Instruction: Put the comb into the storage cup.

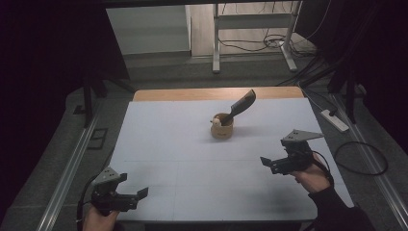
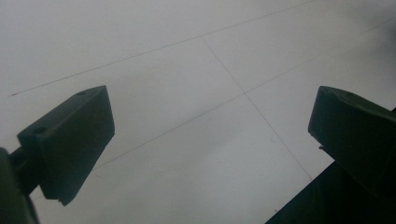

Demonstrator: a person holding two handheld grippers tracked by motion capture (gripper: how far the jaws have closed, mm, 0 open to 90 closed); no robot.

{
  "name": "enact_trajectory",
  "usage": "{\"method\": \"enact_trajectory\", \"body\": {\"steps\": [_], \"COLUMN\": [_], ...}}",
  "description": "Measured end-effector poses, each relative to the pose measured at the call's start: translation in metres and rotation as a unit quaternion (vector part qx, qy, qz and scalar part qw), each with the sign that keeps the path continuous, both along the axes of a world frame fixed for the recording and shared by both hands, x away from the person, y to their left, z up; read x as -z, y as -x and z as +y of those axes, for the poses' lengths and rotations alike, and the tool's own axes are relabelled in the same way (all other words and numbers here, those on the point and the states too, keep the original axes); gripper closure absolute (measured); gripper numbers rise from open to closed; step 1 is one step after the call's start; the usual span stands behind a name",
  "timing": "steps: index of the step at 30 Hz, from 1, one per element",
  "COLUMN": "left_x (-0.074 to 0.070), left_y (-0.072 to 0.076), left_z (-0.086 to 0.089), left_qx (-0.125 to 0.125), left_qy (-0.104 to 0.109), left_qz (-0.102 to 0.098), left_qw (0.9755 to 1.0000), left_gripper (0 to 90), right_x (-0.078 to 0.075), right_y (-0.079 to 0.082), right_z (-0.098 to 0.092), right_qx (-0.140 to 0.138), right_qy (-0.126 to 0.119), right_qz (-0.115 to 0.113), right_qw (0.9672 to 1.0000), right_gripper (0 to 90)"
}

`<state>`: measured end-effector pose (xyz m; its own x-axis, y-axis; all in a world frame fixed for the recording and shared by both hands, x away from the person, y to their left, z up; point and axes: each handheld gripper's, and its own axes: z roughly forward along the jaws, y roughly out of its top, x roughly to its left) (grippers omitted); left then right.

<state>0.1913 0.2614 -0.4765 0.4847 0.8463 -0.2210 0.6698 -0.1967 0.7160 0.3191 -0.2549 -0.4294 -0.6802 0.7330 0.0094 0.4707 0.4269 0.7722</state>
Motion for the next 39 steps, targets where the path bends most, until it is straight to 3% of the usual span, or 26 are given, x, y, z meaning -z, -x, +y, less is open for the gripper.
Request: {"method": "enact_trajectory", "body": {"steps": [19,39], "left_x": [0.000,0.000], "left_y": [0.000,0.000], "left_z": [0.000,0.000], "left_qx": [0.001,0.000], "left_qy": [0.002,0.001], "left_qz": [-0.001,0.000], "left_qw": [1.0000,1.0000], "left_gripper": [1.0,1.0], "right_x": [0.007,0.013], "right_y": [0.016,0.033], "right_z": [-0.014,-0.029], "right_qx": [0.004,0.008], "right_qy": [0.021,0.023], "right_qz": [0.002,0.009], "right_qw": [0.9998,0.9997], "right_gripper": [0.0,0.0]}}
